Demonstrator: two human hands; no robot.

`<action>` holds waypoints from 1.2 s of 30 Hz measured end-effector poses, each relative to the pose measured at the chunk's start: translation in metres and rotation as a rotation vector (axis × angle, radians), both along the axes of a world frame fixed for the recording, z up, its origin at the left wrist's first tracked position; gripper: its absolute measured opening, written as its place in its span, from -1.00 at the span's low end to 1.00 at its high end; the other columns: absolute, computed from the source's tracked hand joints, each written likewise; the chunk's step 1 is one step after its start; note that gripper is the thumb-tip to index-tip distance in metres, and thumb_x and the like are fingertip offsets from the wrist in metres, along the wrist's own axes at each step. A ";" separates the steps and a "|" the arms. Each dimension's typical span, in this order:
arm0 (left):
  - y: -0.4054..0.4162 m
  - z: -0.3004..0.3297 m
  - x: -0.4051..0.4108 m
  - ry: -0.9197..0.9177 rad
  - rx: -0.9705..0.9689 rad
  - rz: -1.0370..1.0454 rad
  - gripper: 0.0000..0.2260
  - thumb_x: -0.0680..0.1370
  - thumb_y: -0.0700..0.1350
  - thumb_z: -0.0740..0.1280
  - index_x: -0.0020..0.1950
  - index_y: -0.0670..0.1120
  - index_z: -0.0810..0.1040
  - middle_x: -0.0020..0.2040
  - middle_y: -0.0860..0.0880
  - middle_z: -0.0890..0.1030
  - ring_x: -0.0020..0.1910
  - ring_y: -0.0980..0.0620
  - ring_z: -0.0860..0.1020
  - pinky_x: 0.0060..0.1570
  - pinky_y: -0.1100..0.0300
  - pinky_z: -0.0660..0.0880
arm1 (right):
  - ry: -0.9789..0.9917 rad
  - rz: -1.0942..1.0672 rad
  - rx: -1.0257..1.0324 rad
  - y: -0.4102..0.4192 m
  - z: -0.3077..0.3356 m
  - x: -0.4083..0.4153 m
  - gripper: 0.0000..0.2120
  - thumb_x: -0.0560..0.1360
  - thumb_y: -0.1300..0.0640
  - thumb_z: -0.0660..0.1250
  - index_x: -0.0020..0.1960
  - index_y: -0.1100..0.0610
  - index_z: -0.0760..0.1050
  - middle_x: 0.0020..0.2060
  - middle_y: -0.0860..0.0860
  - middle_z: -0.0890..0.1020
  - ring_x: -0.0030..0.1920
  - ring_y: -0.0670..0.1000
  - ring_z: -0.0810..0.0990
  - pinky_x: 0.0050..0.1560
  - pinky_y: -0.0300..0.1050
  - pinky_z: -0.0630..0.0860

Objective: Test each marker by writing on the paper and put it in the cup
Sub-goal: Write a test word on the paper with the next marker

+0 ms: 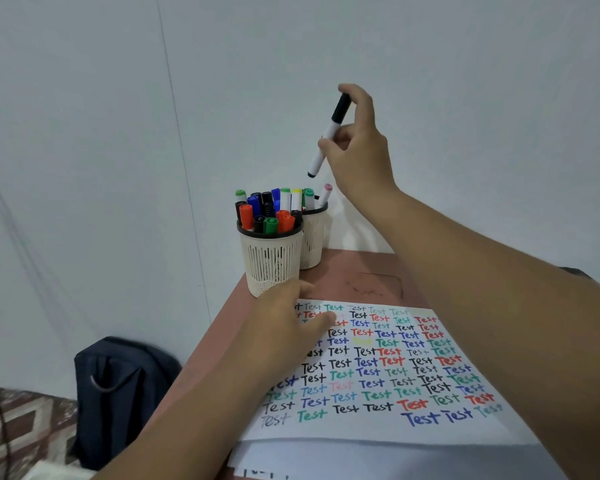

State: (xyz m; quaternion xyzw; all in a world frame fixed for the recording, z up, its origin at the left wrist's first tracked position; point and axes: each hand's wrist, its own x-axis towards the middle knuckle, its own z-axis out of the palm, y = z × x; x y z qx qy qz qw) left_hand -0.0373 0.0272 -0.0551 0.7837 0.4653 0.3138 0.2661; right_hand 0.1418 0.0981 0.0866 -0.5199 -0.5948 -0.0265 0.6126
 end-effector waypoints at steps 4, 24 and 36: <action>0.002 -0.001 0.000 -0.004 -0.010 -0.003 -0.60 0.50 0.20 0.43 0.30 0.20 0.47 0.11 0.29 0.46 0.09 0.27 0.45 0.08 0.29 0.39 | -0.154 -0.001 -0.224 0.020 -0.015 0.000 -0.43 0.59 0.23 0.32 0.50 -0.17 0.29 -0.18 0.08 0.64 -0.19 -0.01 0.61 -0.17 -0.34 0.55; 0.001 0.004 -0.001 0.163 0.120 -0.148 -0.42 0.40 0.38 0.40 0.38 0.23 0.45 0.33 0.26 0.44 0.35 0.18 0.36 0.34 0.04 0.41 | -0.906 -0.194 -1.030 -0.073 -0.025 0.130 -0.61 0.62 0.30 0.28 0.20 -0.16 0.64 0.26 -0.11 0.55 0.18 -0.10 0.46 0.18 -0.16 0.38; 0.001 0.000 -0.001 0.162 0.144 -0.166 -0.43 0.40 0.45 0.33 0.35 0.25 0.47 0.35 0.25 0.45 0.38 0.16 0.36 0.36 -0.04 0.41 | -1.077 -0.378 -1.217 -0.127 -0.067 0.161 -0.57 0.58 0.18 0.27 0.17 -0.36 0.59 0.07 -0.09 0.41 -0.01 0.04 0.47 0.13 0.01 0.54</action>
